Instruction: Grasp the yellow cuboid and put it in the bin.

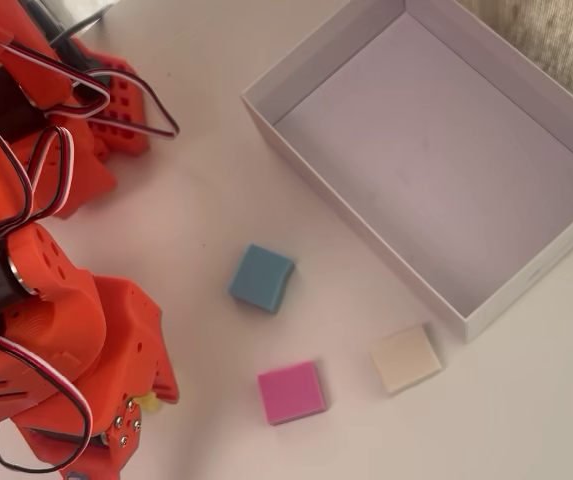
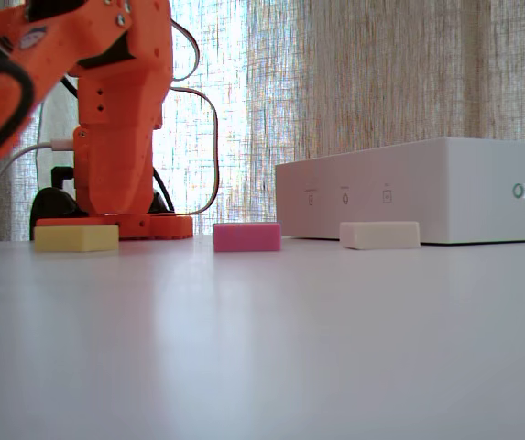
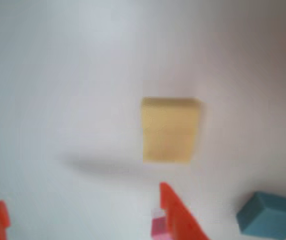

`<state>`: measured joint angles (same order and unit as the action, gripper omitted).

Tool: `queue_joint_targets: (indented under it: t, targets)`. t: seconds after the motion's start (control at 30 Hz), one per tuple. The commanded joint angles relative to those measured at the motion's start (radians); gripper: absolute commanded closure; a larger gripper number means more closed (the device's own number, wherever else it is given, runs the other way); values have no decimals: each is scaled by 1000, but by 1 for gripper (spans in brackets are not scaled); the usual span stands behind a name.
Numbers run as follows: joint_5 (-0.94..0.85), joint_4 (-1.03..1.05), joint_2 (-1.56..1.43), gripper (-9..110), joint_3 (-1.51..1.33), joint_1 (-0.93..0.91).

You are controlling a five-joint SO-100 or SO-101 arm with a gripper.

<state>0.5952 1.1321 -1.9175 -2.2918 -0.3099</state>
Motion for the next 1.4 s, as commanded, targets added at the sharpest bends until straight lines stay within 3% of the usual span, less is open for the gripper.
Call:
queue_joint_targets:
  t: [0.0, 0.4, 0.87, 1.13, 1.37]
  targets:
    - [2, 17, 3, 61, -15, -44]
    - [3, 77, 57, 59, -41, -152]
    - [209, 5, 15, 59, 80, 49]
    - [140, 110, -3, 60, 38, 198]
    - [97, 222, 58, 60, 20, 143]
